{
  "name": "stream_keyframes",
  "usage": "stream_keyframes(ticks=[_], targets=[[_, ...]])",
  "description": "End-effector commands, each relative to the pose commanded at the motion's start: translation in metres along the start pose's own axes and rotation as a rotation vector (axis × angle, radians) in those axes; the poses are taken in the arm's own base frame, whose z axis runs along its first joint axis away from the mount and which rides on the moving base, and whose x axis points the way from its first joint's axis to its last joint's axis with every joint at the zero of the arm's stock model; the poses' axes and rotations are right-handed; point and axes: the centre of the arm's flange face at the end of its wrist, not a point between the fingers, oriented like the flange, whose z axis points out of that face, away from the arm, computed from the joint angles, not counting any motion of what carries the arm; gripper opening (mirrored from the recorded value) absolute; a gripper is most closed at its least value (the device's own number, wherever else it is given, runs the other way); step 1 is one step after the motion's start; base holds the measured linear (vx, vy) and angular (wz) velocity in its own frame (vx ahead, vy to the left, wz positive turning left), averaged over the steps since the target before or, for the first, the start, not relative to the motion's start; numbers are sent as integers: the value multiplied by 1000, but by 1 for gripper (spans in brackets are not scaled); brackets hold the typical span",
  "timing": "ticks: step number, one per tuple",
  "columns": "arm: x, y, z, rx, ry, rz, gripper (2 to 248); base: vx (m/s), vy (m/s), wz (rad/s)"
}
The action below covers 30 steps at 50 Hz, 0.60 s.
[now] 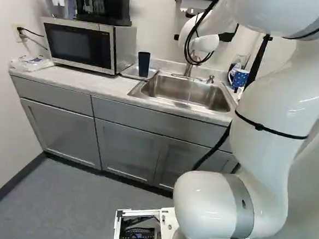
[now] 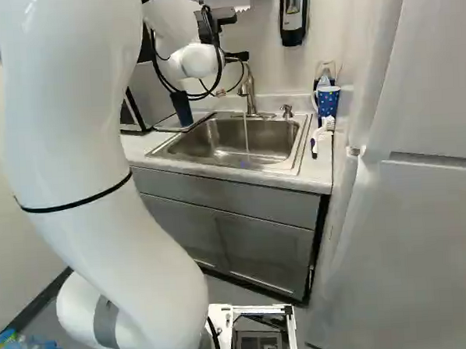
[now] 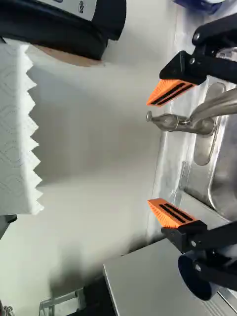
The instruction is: Rinse the cup and place it in the tray
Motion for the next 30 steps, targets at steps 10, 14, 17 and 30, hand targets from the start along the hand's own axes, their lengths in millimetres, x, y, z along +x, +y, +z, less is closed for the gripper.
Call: stream_keyframes(ticks=[10,14,17,30], targets=[[-6,8,-18,-19,-64,-1,247,0,0,0],[-9,12,-25,-27,-102,-4,247,0,0,0],[-12,15,-31,-33,-132,-7,247,0,0,0],[-24,25,-57,-55,-269,-22,247,0,0,0]])
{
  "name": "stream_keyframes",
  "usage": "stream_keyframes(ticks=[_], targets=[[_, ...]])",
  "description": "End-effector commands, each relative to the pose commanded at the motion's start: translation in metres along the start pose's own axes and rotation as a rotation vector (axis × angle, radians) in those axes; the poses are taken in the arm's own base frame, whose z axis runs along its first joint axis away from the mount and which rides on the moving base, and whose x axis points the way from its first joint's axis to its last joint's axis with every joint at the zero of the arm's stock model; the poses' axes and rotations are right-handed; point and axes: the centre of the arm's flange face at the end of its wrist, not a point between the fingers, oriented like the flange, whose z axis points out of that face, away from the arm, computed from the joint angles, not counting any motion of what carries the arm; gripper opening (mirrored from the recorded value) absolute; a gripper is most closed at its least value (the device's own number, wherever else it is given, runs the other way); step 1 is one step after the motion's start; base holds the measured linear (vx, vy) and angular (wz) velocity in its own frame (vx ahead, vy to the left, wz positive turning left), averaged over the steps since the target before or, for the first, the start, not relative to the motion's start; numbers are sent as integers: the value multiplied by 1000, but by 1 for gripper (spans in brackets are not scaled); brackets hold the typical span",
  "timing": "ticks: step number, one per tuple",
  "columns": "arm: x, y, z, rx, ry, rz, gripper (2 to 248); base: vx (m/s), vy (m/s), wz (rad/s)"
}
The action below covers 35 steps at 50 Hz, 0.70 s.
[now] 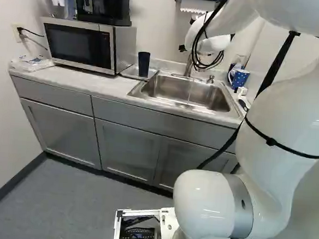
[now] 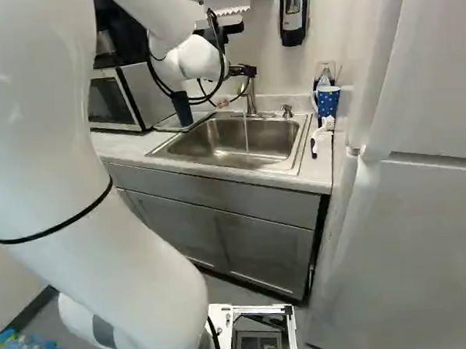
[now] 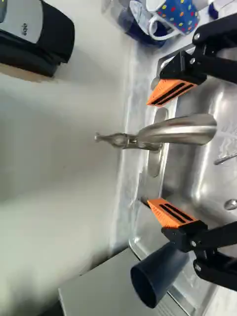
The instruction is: Rinse the cup and place it in the tray
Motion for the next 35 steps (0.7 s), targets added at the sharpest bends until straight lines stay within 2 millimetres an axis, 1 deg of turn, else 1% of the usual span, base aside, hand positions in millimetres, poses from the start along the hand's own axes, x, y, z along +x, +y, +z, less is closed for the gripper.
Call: stream_keyframes(ticks=[22,35], targets=[[-30,7,-31,-24,-230,-33,247,0,0,0],[-45,9,-42,-38,-366,-36,247,0,0,0]])
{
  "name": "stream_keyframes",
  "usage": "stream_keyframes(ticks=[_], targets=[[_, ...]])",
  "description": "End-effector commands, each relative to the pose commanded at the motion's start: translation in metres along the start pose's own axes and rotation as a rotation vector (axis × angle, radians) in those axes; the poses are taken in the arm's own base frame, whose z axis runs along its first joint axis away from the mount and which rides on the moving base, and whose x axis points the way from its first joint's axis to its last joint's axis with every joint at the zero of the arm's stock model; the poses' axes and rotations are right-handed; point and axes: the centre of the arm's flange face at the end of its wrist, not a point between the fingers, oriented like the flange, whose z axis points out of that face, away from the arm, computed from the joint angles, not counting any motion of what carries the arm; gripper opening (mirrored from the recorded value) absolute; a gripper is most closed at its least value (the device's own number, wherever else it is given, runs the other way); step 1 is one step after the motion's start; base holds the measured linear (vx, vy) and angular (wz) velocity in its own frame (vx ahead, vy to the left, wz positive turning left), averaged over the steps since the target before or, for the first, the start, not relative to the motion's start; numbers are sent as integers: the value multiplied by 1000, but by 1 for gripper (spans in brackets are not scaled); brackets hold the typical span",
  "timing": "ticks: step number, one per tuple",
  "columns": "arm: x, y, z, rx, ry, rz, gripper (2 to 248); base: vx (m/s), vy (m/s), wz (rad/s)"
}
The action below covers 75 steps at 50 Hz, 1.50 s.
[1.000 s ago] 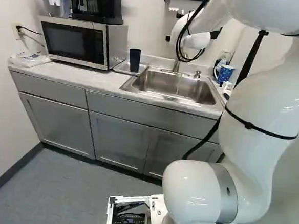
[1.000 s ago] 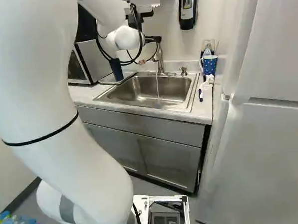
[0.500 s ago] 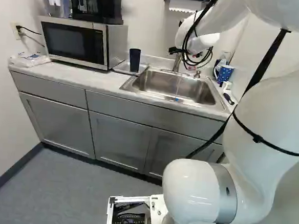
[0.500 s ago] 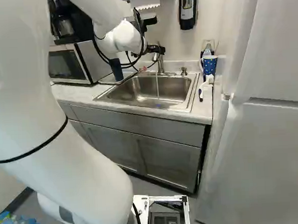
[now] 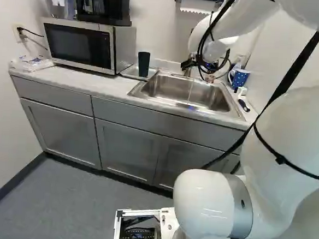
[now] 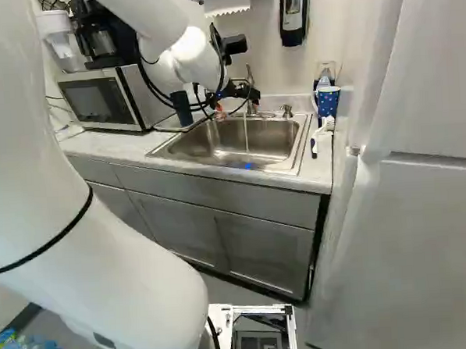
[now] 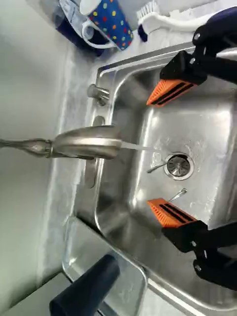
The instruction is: Rinse the cup and place it in the tray
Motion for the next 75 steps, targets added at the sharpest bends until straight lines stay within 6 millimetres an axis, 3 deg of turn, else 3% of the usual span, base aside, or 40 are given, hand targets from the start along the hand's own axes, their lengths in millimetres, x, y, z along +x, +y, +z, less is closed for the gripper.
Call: stream_keyframes(ticks=[22,40,51,75], targets=[[-4,0,-1,-2,-39,4,247,0,0,0],[9,3,-12,-8,-4,7,247,0,0,0],[30,10,-14,-13,90,21,247,0,0,0],[96,22,-1,-20,331,40,247,0,0,0]])
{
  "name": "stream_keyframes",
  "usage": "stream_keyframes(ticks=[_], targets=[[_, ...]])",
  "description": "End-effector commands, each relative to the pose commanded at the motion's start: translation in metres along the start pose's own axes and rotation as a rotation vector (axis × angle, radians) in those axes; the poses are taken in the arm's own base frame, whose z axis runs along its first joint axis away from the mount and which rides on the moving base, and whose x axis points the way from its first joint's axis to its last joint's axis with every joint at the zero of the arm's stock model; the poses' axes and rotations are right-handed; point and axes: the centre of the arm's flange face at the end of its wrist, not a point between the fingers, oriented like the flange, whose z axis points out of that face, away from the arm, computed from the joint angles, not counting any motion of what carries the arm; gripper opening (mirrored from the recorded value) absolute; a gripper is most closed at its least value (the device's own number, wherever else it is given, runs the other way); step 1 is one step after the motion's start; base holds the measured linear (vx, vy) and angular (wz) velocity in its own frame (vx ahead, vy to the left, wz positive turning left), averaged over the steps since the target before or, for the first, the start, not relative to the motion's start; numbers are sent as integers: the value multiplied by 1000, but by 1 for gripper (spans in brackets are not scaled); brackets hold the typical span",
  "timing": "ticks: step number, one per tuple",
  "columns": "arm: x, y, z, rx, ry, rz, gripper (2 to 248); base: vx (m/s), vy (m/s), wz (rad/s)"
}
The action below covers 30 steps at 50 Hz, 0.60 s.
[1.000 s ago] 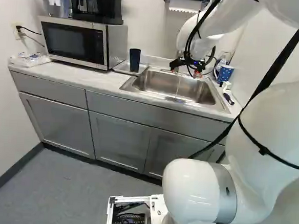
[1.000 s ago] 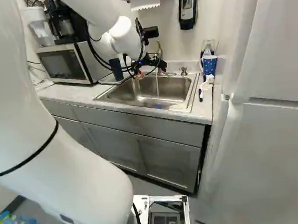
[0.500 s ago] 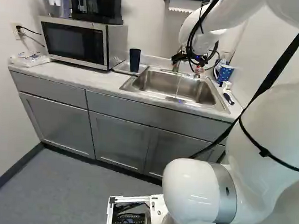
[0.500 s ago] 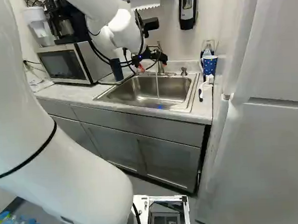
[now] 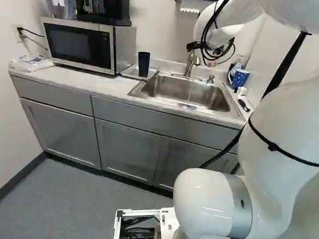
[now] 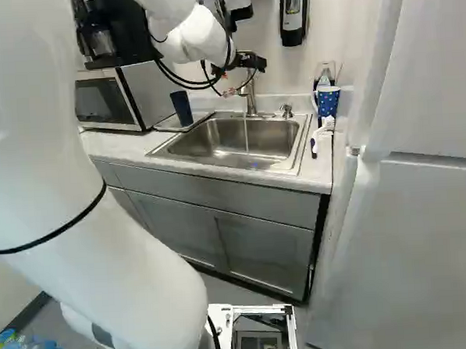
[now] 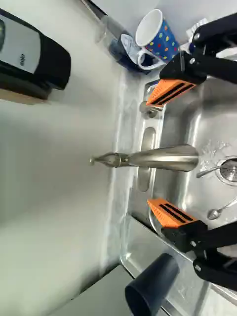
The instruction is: Rinse the cup and place it in the tray
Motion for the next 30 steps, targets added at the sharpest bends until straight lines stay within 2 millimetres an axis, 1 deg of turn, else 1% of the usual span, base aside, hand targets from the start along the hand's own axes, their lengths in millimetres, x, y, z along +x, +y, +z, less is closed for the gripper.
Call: stream_keyframes(ticks=[11,30], targets=[[23,-3,15,10,79,-3,247,0,0,0],[46,-22,47,48,201,-10,247,0,0,0]])
